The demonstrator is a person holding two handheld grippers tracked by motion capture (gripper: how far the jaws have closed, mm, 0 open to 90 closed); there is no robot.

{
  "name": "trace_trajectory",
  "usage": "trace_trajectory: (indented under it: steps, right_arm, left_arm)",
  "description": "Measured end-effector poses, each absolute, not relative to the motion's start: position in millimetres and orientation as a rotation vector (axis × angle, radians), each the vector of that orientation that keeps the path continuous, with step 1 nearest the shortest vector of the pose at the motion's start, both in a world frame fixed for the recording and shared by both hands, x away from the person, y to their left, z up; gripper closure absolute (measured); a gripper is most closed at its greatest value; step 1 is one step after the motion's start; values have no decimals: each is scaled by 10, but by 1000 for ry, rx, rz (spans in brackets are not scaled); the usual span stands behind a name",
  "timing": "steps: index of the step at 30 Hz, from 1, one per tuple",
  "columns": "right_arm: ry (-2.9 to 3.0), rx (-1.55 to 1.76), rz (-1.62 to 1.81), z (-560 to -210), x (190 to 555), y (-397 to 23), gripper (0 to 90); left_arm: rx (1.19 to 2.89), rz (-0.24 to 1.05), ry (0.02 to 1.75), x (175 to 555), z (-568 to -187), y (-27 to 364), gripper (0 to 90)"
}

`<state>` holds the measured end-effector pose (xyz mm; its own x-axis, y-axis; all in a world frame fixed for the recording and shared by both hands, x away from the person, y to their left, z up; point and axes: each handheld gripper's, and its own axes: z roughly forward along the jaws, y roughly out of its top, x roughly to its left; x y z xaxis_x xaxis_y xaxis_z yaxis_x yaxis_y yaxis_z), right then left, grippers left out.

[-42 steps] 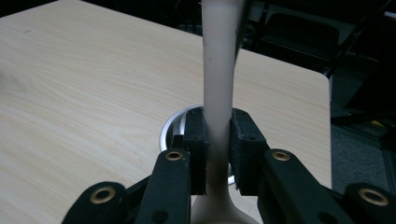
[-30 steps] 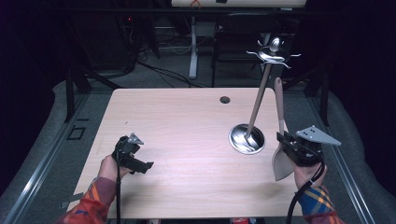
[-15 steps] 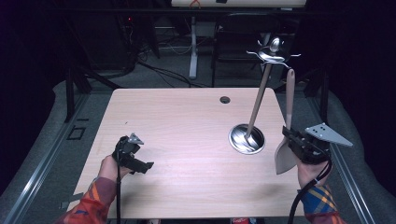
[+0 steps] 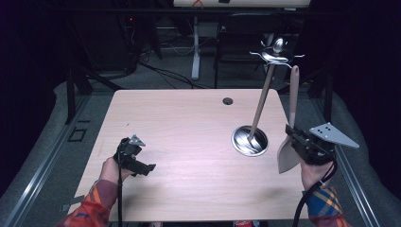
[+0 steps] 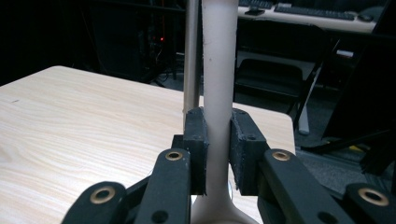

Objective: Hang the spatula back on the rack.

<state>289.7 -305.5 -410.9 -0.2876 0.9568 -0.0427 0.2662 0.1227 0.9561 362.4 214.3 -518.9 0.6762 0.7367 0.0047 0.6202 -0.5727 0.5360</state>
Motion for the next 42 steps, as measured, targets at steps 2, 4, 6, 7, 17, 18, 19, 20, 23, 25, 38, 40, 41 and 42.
trace_trajectory:
  steps: [2, 4, 6, 7, 17, 18, 19, 20, 23, 25, 38, 40, 41, 42]
  right_arm:
    - [1681, 1225, 1190, -4105, 2937, -3046, 783]
    - [1669, 1223, 1196, -4106, 2971, -3032, 783]
    - [1660, 1216, 1199, -4108, 2991, -3020, 783]
    - [1650, 1208, 1204, -4111, 3009, -3006, 783]
    - [1718, 1219, 1114, -4121, 3164, -2953, 775]
    - [1722, 1218, 1109, -4125, 3196, -2949, 775]
    - [1726, 1224, 1111, -4129, 3230, -2952, 776]
    - [1726, 1228, 1108, -4138, 3291, -2941, 776]
    - [1733, 1225, 1109, -4143, 3340, -2926, 775]
    - [1742, 1224, 1104, -4142, 3374, -2914, 773]
    - [1784, 1219, 1088, -4148, 3555, -2797, 740]
    - [1814, 1220, 1075, -4162, 3567, -2771, 705]
    - [1814, 1220, 1075, -4162, 3567, -2771, 705]
    - [1817, 1223, 1081, -4163, 3567, -2772, 699]
  left_arm:
    - [2388, 311, 1046, 3622, -5185, 2143, 20]
    - [2388, 305, 1043, 3623, -5184, 2144, 20]
    - [2390, 305, 1044, 3620, -5181, 2143, 20]
    - [2388, 308, 1044, 3618, -5183, 2144, 20]
    - [2389, 307, 1048, 3621, -5191, 2150, 20]
    - [2390, 309, 1052, 3622, -5192, 2144, 20]
    - [2394, 303, 1047, 3627, -5193, 2140, 20]
    - [2397, 310, 1045, 3625, -5195, 2126, 20]
    - [2397, 309, 1044, 3624, -5196, 2127, 20]
    - [2396, 300, 1045, 3627, -5196, 2142, 20]
    - [2394, 307, 1043, 3621, -5195, 2129, 20]
    - [2392, 309, 1048, 3617, -5189, 2134, 20]
    - [2392, 309, 1048, 3617, -5189, 2134, 20]
    - [2392, 303, 1045, 3618, -5187, 2137, 20]
